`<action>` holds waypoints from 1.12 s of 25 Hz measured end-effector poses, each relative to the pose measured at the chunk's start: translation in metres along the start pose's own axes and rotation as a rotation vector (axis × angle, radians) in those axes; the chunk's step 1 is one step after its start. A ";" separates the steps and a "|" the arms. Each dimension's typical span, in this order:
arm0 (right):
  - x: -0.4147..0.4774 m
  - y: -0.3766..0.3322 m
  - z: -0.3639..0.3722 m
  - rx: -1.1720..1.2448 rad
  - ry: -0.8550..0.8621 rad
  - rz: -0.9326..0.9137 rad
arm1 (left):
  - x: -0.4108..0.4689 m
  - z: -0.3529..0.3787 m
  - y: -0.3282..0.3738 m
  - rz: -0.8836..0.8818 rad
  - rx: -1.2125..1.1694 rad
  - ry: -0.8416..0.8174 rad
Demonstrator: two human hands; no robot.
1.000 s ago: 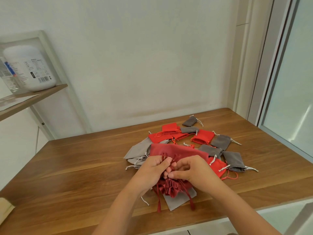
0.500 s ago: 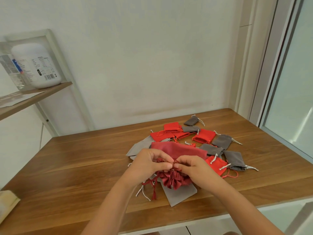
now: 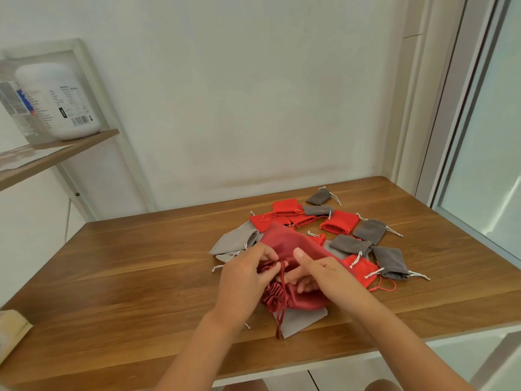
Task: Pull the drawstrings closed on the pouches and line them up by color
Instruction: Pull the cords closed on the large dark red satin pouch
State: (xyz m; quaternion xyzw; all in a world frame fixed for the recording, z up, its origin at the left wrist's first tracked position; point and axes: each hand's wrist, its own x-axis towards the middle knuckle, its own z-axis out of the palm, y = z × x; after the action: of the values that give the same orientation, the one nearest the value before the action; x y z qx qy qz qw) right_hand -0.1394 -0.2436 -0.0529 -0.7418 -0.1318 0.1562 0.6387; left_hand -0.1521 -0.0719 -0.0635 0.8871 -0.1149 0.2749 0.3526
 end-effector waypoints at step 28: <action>0.011 0.009 0.009 0.379 0.169 0.089 | -0.010 -0.004 -0.003 0.099 0.097 0.096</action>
State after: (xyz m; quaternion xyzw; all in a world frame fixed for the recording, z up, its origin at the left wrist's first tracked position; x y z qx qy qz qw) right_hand -0.1328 -0.2323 -0.0632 -0.6239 -0.0134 0.1435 0.7681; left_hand -0.1605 -0.0668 -0.0680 0.8820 -0.1283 0.3396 0.3004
